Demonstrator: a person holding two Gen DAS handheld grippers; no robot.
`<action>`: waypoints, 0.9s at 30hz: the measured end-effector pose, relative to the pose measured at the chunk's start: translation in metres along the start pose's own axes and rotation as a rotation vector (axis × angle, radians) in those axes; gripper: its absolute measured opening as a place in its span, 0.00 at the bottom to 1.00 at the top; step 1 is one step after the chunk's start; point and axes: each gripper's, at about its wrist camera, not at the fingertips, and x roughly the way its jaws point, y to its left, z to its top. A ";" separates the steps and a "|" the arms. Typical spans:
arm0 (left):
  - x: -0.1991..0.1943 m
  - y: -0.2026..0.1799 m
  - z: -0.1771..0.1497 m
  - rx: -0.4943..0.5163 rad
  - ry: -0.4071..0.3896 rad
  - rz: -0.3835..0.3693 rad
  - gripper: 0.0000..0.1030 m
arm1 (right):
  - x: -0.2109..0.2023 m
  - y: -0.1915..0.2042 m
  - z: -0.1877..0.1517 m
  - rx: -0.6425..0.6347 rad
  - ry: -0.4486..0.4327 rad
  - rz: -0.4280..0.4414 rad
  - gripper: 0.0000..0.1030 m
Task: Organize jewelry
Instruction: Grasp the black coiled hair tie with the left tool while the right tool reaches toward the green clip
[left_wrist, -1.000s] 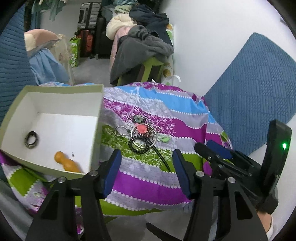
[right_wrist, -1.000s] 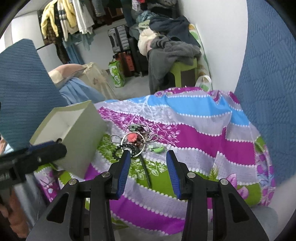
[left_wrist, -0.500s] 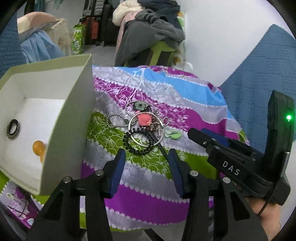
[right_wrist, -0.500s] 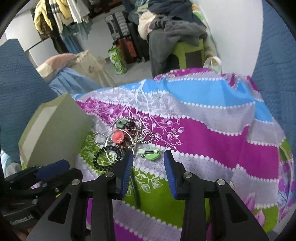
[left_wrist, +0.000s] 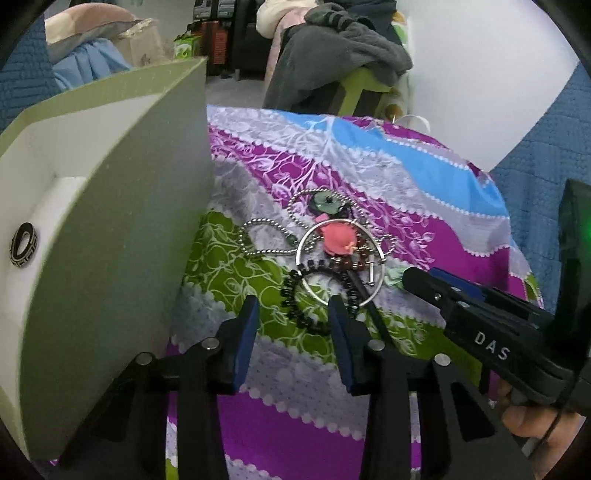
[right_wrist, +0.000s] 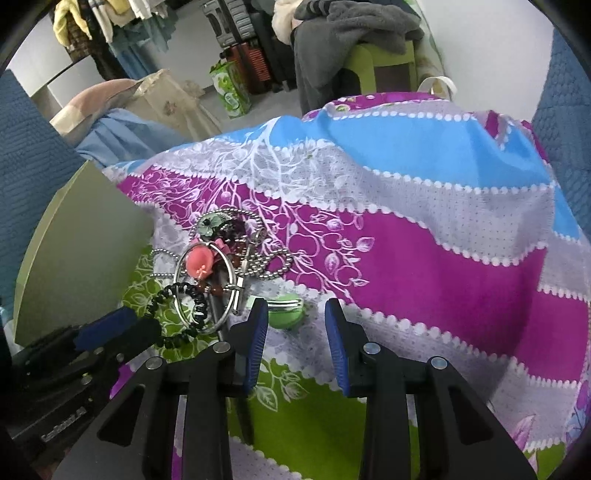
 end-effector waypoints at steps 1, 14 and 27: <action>0.002 0.000 -0.001 0.005 0.004 0.003 0.33 | 0.002 0.002 0.000 -0.009 0.006 -0.006 0.29; 0.011 -0.003 -0.003 0.041 0.016 -0.022 0.10 | 0.008 0.009 -0.001 -0.017 0.019 0.029 0.09; -0.014 -0.014 -0.002 0.097 0.011 -0.058 0.10 | -0.027 0.009 -0.011 0.016 -0.031 -0.019 0.06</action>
